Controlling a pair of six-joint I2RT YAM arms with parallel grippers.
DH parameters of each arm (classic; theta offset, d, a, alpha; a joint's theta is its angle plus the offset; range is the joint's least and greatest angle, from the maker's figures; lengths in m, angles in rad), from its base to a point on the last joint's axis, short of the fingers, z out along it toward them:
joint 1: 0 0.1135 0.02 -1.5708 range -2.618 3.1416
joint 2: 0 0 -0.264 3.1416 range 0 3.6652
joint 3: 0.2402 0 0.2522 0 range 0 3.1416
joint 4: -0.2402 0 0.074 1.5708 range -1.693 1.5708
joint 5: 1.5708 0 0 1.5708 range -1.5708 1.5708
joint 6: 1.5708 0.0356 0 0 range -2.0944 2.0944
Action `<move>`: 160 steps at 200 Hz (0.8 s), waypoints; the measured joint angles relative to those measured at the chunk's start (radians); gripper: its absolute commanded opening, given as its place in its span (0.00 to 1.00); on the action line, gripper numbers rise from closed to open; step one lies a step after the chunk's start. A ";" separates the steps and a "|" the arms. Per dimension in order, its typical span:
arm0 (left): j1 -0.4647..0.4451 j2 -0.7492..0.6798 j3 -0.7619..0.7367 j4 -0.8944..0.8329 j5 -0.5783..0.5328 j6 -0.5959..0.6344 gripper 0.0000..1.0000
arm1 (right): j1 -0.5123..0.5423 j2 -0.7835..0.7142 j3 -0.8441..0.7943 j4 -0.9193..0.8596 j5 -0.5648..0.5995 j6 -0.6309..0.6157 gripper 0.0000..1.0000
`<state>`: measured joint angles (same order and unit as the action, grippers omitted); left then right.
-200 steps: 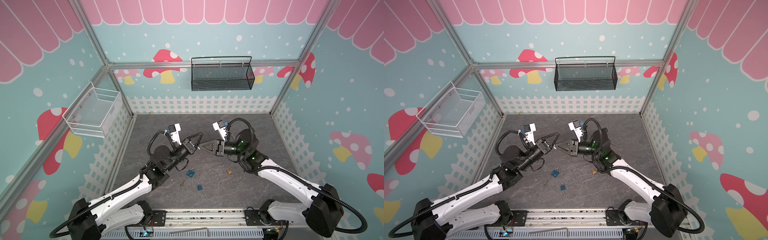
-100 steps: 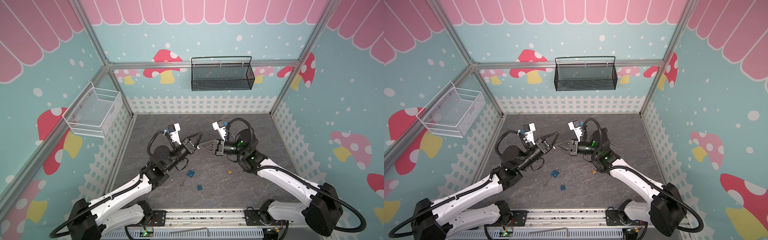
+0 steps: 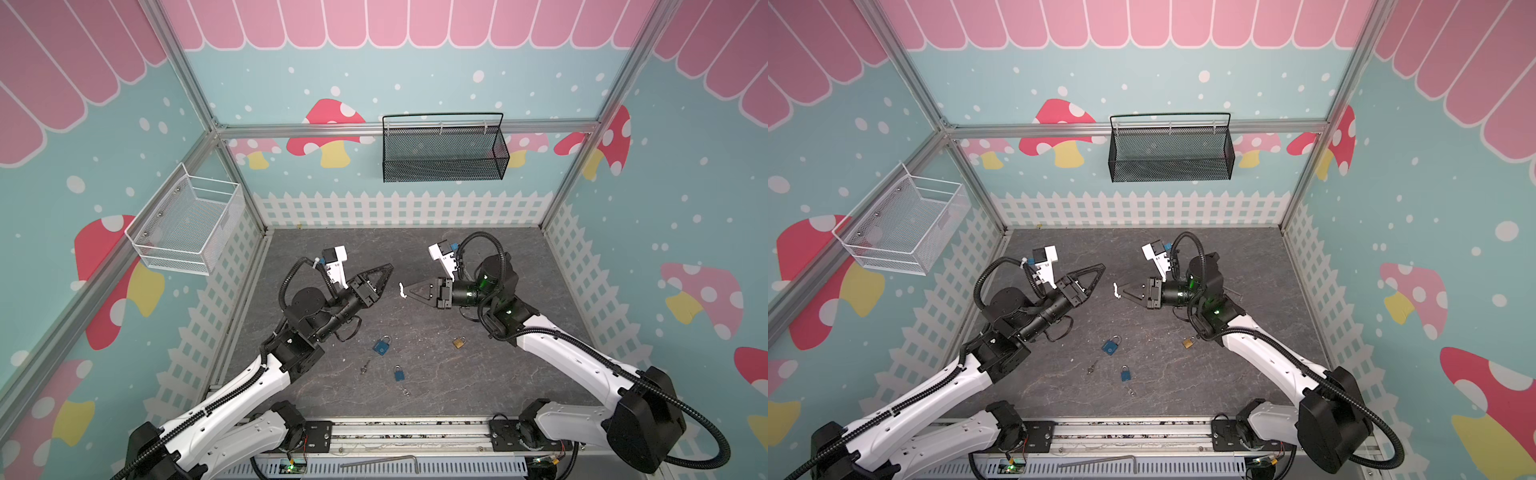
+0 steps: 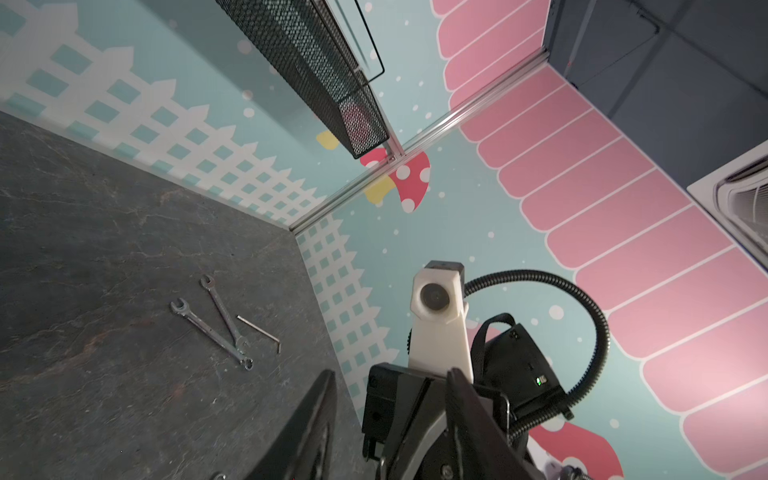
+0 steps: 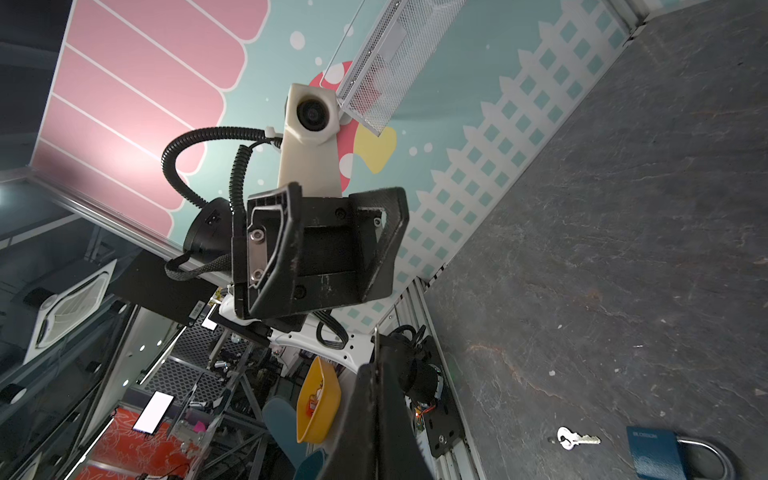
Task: Unlock with the key
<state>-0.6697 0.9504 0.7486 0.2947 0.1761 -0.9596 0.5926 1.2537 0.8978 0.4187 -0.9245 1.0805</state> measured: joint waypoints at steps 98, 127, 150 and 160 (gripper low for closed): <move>0.000 0.054 0.043 -0.093 0.158 0.059 0.20 | -0.002 0.018 0.063 -0.149 -0.058 -0.109 0.00; 0.000 0.055 0.043 -0.095 0.177 0.059 0.17 | -0.004 0.019 0.063 -0.158 -0.055 -0.114 0.00; 0.000 0.058 0.043 -0.096 0.184 0.055 0.14 | -0.004 0.019 0.063 -0.161 -0.051 -0.116 0.00; 0.000 0.060 0.043 -0.096 0.186 0.052 0.13 | -0.004 0.019 0.064 -0.161 -0.048 -0.116 0.00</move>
<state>-0.6697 1.0103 0.7918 0.1986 0.3618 -0.9073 0.5888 1.2724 0.9619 0.2577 -0.9722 0.9646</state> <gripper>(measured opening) 0.146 0.048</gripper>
